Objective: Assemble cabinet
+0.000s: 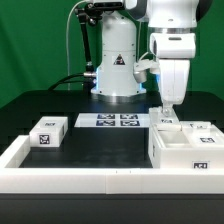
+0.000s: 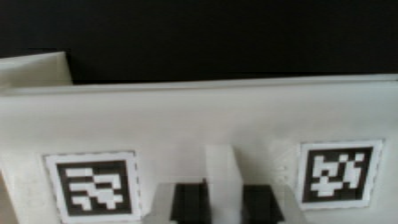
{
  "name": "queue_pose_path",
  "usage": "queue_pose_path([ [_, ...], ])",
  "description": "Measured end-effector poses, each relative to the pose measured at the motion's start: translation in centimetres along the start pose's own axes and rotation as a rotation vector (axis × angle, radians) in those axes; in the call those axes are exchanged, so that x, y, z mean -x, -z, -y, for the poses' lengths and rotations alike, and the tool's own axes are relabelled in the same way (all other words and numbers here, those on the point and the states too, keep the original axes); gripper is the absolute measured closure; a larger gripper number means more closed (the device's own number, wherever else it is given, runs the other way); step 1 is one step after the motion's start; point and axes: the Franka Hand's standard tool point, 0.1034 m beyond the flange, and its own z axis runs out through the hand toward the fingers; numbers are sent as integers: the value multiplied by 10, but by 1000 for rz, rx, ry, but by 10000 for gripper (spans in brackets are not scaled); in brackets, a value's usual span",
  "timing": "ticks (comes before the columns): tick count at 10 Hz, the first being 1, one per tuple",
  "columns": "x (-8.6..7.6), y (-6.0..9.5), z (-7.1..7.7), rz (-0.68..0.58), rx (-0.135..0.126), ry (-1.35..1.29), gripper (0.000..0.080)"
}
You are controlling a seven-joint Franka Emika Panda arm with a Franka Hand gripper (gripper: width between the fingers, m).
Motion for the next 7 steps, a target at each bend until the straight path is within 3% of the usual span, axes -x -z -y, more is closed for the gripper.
queue_pose_path([
  [7, 4, -2, -7, -5, 12, 28, 729],
])
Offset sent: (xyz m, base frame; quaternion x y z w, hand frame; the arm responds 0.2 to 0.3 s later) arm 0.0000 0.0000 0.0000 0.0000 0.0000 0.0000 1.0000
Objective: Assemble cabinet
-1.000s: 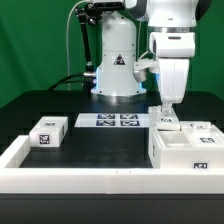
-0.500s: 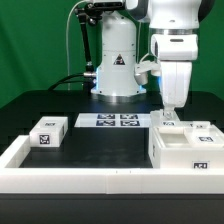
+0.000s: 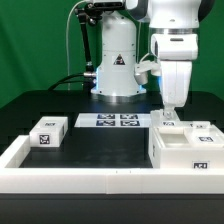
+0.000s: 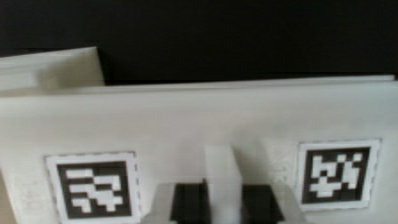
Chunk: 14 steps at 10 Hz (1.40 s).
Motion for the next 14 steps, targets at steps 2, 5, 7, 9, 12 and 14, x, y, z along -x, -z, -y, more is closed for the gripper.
queue_pose_path([
  [2, 2, 1, -9, -2, 7, 23, 729],
  [5, 0, 2, -23, -8, 20, 40, 729],
  [7, 0, 1, -23, -8, 20, 37, 729],
  [9, 0, 1, -23, -8, 20, 37, 729],
  [12, -1, 3, -42, -9, 19, 42, 729],
  [14, -2, 3, -56, -14, 27, 41, 729],
])
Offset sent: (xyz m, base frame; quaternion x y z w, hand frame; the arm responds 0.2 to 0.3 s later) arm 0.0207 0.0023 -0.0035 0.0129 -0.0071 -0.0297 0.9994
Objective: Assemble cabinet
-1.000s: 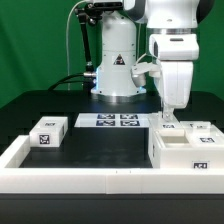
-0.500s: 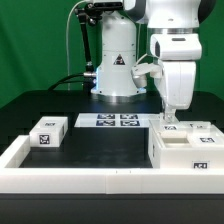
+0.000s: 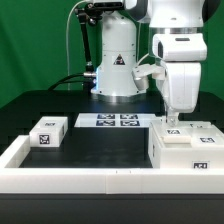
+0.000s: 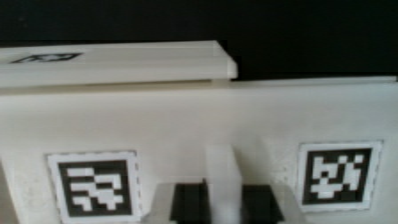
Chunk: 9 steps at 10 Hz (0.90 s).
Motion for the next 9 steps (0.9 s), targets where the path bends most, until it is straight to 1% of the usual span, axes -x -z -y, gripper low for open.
queue_pose_path([
  [2, 0, 0, -17, -7, 14, 1, 729],
  [3, 0, 0, -23, -7, 14, 3, 729],
  [4, 0, 0, -27, -7, 9, 1, 729],
  [6, 0, 1, -38, -9, 18, 0, 729],
  [9, 0, 1, -41, -10, 18, 2, 729],
])
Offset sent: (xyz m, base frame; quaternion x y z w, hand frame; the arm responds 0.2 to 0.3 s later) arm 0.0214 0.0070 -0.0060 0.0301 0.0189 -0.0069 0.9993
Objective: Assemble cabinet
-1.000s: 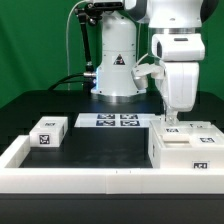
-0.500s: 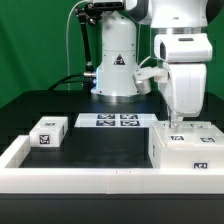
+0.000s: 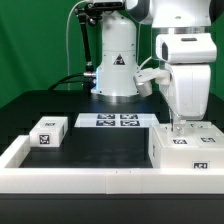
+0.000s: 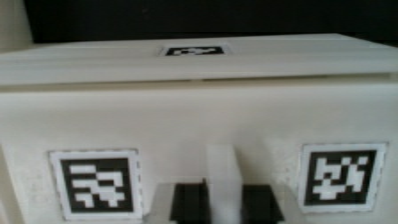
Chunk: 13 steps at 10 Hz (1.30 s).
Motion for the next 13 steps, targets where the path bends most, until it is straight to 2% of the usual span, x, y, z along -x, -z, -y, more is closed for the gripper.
queue_pose_path([
  [2, 0, 0, 0, 0, 0, -1, 728],
  [4, 0, 0, 0, 0, 0, -1, 380],
  [5, 0, 0, 0, 0, 0, -1, 245],
  [6, 0, 0, 0, 0, 0, -1, 70],
  [7, 0, 0, 0, 0, 0, -1, 70],
  [9, 0, 0, 0, 0, 0, -1, 4],
  [10, 2, 5, 5, 4, 4, -2, 1],
  [11, 2, 11, 11, 9, 6, -13, 2],
  [13, 3, 33, 34, 30, 17, -126, 2],
])
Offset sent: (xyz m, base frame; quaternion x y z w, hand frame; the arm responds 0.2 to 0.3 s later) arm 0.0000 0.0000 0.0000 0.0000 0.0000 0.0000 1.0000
